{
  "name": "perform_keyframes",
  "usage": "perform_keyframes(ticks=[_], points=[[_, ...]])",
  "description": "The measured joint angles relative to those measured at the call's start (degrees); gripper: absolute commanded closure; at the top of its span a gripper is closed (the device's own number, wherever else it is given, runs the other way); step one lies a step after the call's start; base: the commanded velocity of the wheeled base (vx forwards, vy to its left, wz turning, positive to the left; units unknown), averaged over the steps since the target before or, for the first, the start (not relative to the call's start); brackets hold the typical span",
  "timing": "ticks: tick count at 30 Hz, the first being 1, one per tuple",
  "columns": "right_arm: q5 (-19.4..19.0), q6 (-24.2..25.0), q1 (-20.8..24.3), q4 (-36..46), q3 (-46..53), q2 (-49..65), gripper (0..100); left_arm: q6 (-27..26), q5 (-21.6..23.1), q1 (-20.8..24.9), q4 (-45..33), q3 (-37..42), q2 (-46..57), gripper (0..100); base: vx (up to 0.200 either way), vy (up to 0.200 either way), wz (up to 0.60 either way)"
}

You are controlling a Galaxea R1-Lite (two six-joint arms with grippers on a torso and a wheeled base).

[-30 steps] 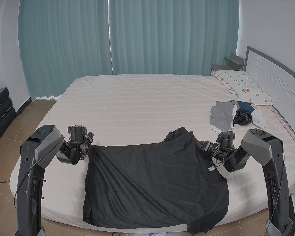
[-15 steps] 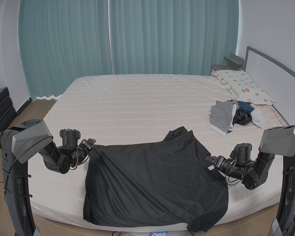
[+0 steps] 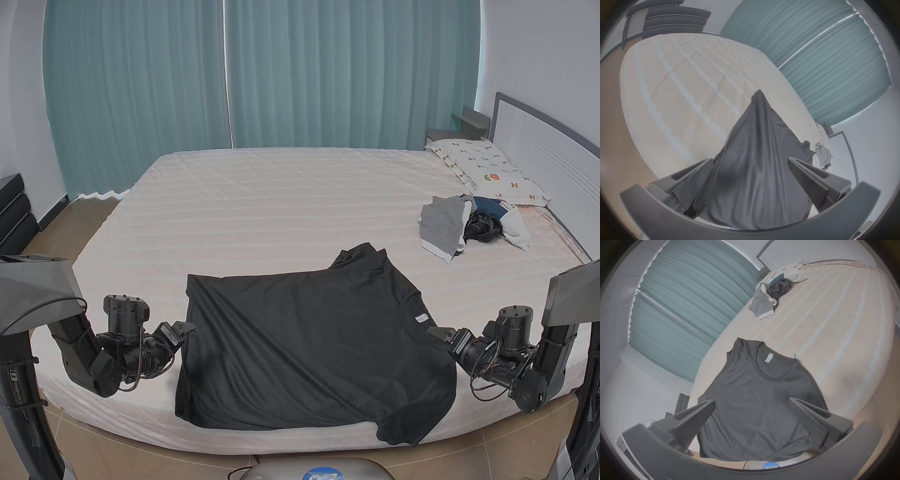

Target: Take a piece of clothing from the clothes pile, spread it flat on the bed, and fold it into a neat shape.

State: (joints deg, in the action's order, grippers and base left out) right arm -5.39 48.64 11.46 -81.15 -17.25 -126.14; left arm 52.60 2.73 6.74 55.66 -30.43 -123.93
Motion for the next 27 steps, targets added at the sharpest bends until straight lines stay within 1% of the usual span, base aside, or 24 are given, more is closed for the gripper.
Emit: perform_keyframes(ticks=[4,8,13,22,27], points=[[-0.1,0.2,0.0,-6.2,2.3,-1.8,0,-0.1,0.6,0.1,6.1,3.6,-0.4,0,0.000,0.000,0.00],[-0.4,0.2,-0.1,-7.7,4.0,-3.7,0,-0.2,0.9,0.3,9.9,6.9,-1.2,0,0.000,0.000,0.00],[-0.5,0.3,-0.1,-7.8,4.7,-5.1,0,0.0,1.0,1.2,10.3,8.3,-2.0,0,0.000,0.000,0.00],[-0.6,0.3,0.1,-7.9,4.8,-6.4,0,0.0,0.6,2.8,10.3,8.6,-3.3,0,0.000,-0.200,0.00],[-0.6,0.3,0.2,-7.8,4.9,-6.8,0,-0.6,0.3,3.0,10.3,9.5,-3.4,0,0.000,0.000,0.00]])
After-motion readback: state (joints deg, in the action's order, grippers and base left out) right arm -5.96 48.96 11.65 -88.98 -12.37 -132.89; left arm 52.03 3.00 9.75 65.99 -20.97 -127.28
